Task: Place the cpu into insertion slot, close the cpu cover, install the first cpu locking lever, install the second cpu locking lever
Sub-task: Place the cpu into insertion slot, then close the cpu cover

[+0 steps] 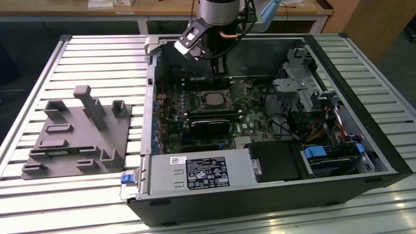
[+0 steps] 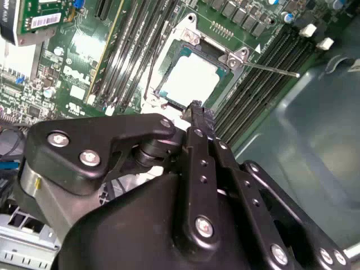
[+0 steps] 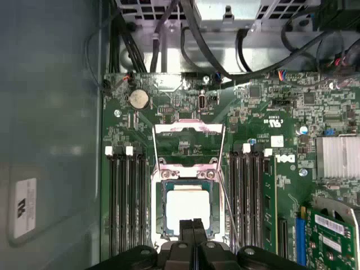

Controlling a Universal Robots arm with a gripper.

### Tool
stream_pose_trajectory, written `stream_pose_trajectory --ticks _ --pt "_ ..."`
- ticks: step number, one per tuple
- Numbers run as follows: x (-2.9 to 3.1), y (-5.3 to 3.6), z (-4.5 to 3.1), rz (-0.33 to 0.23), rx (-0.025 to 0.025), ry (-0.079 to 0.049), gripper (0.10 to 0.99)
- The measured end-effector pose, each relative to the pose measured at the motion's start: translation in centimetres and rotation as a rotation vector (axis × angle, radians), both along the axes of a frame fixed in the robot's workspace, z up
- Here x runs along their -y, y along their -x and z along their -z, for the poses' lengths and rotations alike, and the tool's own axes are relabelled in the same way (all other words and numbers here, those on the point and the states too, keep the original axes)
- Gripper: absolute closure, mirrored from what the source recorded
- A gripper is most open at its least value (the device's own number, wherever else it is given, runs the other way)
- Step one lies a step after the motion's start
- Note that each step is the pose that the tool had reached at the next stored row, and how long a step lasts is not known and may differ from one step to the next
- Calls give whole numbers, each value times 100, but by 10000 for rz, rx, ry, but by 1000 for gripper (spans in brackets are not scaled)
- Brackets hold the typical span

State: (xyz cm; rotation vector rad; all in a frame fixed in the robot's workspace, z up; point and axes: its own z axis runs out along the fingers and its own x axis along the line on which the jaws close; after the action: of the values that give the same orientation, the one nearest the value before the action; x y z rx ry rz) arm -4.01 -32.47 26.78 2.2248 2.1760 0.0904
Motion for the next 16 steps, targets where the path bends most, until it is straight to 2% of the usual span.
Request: stream_pose_trajectory --ticks 16 --pt "0 -25 -9 -1 0 1 980"
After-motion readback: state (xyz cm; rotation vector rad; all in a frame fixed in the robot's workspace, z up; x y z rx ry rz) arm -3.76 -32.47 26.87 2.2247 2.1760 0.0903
